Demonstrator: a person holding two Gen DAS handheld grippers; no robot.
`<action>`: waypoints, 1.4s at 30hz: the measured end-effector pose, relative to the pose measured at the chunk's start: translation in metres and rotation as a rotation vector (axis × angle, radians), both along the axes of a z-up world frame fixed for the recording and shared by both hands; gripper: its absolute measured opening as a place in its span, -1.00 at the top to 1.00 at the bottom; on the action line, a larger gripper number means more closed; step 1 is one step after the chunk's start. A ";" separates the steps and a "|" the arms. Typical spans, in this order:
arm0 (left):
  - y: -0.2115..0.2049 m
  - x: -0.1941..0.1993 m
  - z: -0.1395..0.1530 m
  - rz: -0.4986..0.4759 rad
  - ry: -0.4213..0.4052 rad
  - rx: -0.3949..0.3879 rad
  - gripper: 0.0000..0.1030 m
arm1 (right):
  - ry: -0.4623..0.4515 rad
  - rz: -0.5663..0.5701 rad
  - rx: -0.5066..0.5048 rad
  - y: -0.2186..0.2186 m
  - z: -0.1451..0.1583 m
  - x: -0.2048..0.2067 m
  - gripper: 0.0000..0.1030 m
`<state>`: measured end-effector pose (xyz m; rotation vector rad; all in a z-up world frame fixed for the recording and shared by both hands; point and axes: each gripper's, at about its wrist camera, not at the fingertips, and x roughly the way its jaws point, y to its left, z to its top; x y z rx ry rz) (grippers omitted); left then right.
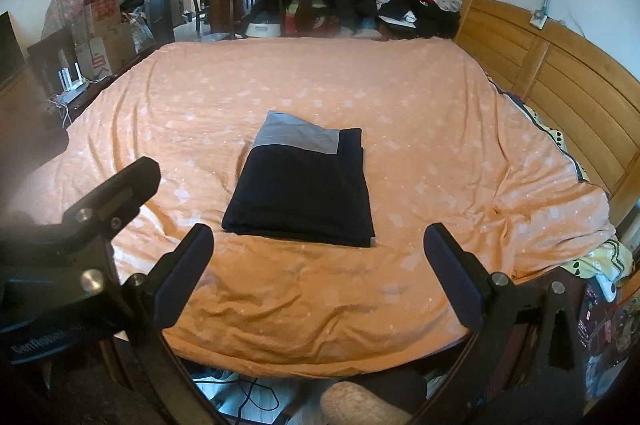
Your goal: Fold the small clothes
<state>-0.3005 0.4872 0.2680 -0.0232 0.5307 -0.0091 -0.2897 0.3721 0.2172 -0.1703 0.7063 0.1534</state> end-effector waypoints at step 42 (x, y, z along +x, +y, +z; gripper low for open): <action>-0.020 0.001 -0.021 0.028 0.054 0.102 -1.00 | 0.064 0.029 -0.040 0.009 -0.028 0.000 -0.99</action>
